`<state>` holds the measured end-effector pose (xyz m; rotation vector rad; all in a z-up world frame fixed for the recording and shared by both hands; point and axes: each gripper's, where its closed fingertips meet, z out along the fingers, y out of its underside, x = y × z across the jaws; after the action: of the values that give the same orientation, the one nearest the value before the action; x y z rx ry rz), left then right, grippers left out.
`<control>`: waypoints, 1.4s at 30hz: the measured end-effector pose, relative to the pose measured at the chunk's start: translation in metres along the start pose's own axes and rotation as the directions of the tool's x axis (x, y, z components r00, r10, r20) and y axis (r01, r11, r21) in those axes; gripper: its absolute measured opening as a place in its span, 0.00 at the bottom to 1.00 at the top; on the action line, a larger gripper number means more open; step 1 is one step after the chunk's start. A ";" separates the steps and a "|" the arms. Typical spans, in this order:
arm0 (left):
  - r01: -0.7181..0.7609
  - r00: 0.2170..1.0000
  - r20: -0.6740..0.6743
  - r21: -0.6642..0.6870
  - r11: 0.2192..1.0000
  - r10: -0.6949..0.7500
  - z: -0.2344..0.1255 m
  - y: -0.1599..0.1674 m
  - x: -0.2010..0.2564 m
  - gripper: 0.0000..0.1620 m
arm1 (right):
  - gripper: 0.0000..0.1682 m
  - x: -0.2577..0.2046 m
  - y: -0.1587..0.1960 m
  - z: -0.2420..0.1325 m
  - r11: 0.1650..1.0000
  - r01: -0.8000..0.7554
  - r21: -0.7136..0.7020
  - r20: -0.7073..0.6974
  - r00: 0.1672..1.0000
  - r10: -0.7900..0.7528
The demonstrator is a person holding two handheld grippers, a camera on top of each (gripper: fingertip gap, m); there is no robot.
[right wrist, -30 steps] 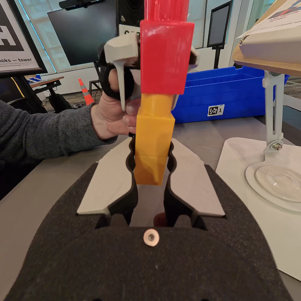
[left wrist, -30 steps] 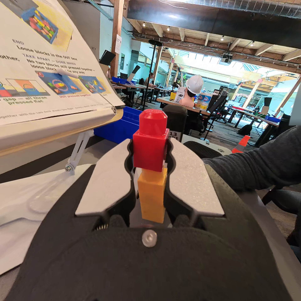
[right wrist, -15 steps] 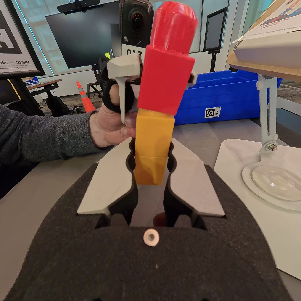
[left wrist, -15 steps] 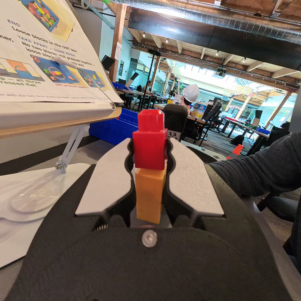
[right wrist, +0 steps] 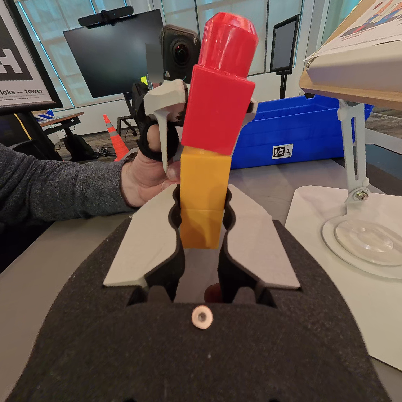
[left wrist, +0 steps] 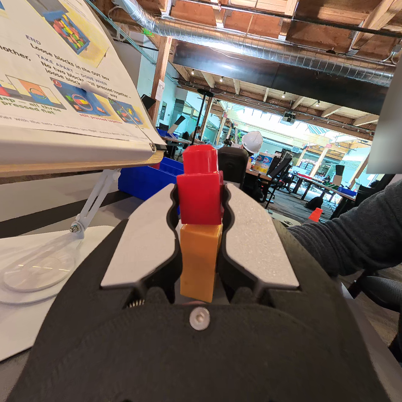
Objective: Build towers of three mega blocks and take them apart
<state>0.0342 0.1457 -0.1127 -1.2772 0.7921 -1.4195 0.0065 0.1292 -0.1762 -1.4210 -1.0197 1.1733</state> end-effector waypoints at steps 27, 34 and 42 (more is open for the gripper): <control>-0.021 1.000 -0.009 0.014 1.000 0.021 0.002 0.005 0.000 0.23 | 0.21 0.001 -0.004 -0.006 0.998 -0.048 0.034 0.025 0.999 0.047; -0.021 0.998 -0.065 -0.015 1.000 0.020 0.000 0.008 0.003 0.23 | 0.21 -0.002 -0.004 -0.008 0.998 -0.048 0.029 0.058 0.997 0.047; -0.014 0.997 -0.073 -0.027 1.000 0.012 0.000 0.006 0.003 0.22 | 0.21 -0.003 -0.004 -0.007 0.998 -0.046 0.031 0.066 0.997 0.044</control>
<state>0.0365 0.1408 -0.1175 -1.2446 0.8703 -1.4565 0.0130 0.1253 -0.1716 -1.3942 -1.0133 1.2712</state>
